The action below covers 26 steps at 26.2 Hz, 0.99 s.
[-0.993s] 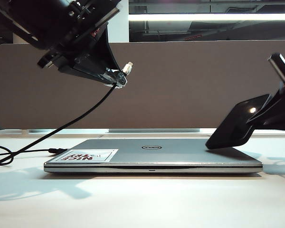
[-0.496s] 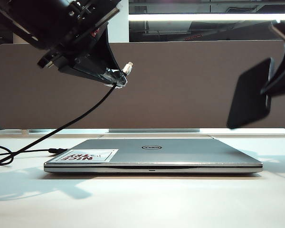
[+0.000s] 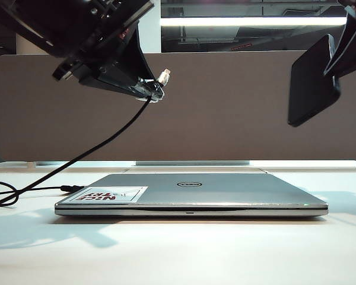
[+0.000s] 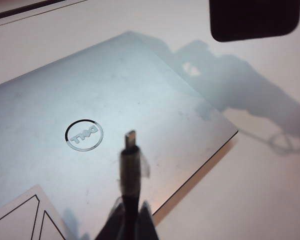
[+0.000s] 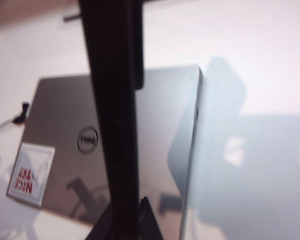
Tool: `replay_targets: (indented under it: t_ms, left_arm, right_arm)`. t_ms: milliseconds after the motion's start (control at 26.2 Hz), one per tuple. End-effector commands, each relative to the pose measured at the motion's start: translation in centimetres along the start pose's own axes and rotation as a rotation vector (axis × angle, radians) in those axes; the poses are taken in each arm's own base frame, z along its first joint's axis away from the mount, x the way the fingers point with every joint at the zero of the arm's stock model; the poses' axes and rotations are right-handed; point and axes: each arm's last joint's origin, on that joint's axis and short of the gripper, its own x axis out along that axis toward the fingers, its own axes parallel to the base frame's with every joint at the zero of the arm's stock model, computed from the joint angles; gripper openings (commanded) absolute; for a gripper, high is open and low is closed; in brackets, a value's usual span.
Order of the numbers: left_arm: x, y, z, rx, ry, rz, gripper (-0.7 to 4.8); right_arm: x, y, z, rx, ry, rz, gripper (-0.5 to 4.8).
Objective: Pick up the charging cable and the phone, plug the charging cable into the charging port on the phone, and finally place them back on the table.
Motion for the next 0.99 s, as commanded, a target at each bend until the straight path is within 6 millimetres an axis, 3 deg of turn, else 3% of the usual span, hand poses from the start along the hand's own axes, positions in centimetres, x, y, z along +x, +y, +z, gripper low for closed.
replay_targets:
  t_ms: [38, 305, 764, 993]
  left_arm:
    - [-0.1, -0.1, 0.4, 0.005, -0.029, -0.004, -0.07]
    - [-0.1, -0.1, 0.4, 0.005, -0.030, -0.005, -0.07]
    - [-0.1, -0.1, 0.4, 0.005, -0.030, -0.005, -0.07]
    - [-0.1, -0.1, 0.4, 0.005, -0.030, -0.005, -0.07]
  right_arm:
    - [-1.1, 1.0, 0.3, -0.022, 0.030, -0.060, -0.04]
    - [-1.3, 2.3, -0.4, -0.104, 0.174, -0.229, -0.04]
    - [2.7, 0.2, -2.2, -0.064, 0.536, -0.292, -0.04]
    - [4.0, 0.3, -2.4, -0.115, 0.576, -0.329, -0.04]
